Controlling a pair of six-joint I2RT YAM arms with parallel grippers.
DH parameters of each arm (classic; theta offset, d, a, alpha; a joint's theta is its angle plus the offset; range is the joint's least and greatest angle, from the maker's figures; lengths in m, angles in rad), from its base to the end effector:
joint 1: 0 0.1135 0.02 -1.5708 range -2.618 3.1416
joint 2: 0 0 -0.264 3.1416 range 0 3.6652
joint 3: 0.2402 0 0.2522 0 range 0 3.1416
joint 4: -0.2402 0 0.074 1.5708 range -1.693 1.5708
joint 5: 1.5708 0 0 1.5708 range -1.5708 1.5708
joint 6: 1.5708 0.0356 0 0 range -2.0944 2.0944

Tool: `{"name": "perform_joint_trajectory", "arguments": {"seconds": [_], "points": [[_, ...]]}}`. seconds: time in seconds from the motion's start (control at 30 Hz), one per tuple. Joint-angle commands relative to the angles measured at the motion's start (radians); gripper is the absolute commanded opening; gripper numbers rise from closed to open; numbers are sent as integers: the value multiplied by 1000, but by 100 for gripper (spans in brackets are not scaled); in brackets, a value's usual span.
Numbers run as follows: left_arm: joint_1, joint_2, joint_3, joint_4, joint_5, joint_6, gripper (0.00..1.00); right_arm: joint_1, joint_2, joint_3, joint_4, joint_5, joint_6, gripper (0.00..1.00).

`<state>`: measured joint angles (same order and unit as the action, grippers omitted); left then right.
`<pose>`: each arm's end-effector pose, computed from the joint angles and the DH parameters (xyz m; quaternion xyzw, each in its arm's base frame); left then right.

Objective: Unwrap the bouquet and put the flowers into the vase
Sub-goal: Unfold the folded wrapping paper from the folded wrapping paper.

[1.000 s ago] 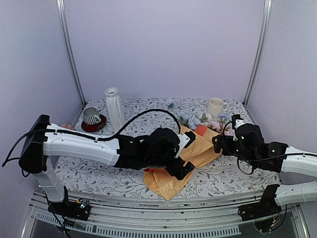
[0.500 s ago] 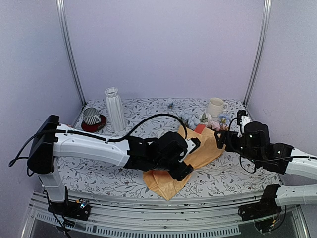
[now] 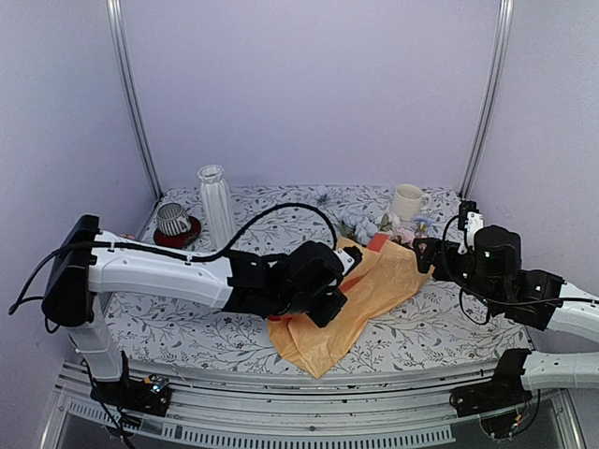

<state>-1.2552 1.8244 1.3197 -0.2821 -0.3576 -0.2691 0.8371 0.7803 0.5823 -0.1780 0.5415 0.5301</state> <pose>0.1377 -0.3816 0.2271 0.3706 0.8333 -0.1407 0.3854 0.1352 0.1226 0.2715 0.0269 0.8103 0.1709 0.5599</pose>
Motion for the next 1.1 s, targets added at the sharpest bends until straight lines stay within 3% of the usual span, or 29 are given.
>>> {"name": "perform_joint_trajectory", "arguments": {"seconds": [0.0, 0.53, 1.07], "points": [[59, -79, -63, 13, -19, -40, 0, -3, -10, 12, -14, 13, -2, 94], [286, -222, -308, 152, 134, -161, 0, -4, 141, -13, 45, -118, 28, 95], [424, -222, -425, 245, 195, -179, 0, -49, 290, -116, 109, -239, 265, 93]]}}
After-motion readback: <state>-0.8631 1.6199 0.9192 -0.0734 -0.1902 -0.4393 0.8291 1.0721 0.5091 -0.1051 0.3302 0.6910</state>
